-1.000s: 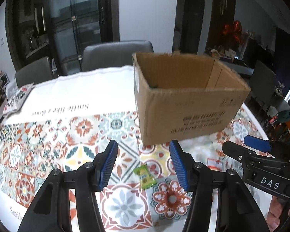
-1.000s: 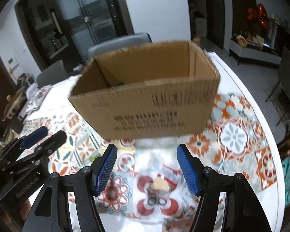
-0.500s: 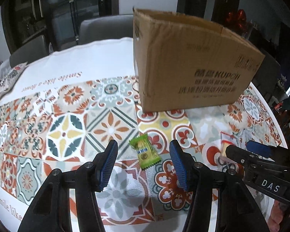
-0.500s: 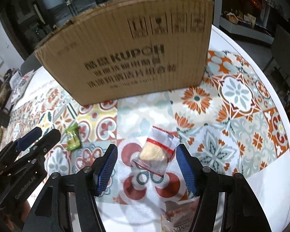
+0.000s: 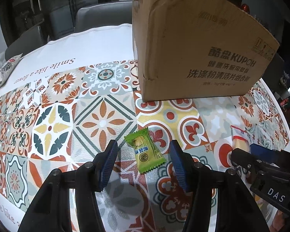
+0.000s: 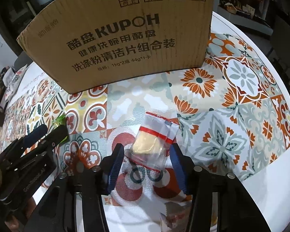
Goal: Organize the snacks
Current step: 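Grasp the green candy with left tool while right tool grasps clear cake bag, then carry both snacks over the box and lower them inside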
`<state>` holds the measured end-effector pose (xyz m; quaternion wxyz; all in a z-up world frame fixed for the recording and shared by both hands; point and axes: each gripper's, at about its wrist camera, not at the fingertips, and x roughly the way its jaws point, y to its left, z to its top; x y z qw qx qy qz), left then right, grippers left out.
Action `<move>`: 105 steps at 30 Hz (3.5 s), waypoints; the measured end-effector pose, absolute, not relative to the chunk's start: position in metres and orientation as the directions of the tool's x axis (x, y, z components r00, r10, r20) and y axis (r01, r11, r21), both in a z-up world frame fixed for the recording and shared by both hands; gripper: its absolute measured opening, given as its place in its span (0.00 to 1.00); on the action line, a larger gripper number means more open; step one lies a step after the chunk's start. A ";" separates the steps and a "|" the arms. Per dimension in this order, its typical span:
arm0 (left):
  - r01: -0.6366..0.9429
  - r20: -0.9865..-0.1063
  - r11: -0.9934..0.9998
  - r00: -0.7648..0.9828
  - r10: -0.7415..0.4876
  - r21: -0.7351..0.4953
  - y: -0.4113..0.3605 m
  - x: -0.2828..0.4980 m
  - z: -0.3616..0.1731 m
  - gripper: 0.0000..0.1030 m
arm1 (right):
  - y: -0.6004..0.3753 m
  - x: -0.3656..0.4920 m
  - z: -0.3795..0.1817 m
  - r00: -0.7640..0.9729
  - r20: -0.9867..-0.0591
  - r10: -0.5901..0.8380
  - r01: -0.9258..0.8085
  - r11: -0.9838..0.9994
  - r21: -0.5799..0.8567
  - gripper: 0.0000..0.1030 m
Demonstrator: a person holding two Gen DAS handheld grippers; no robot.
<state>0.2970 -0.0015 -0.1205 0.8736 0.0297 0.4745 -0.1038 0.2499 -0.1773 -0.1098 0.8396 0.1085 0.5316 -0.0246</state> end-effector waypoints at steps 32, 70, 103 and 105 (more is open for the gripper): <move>0.226 -0.821 0.972 0.542 -0.181 -0.065 -0.002 0.283 -0.113 0.23 | -0.154 0.271 -0.112 0.474 -0.873 0.119 0.011 0.990 0.140 0.48; 0.243 -0.720 0.964 0.649 -0.244 -0.107 -0.013 0.239 -0.033 0.23 | -0.169 0.231 -0.027 0.649 -0.743 0.161 -0.053 0.984 0.168 0.35; 0.320 -0.572 0.947 0.770 -0.284 -0.039 -0.041 0.271 0.076 0.23 | -0.196 0.242 0.082 0.803 -0.567 0.183 -0.134 0.983 0.127 0.35; 0.322 -0.575 0.946 0.767 -0.284 -0.038 -0.043 0.278 0.075 0.23 | -0.197 0.248 0.084 0.804 -0.567 0.178 -0.134 0.984 0.120 0.35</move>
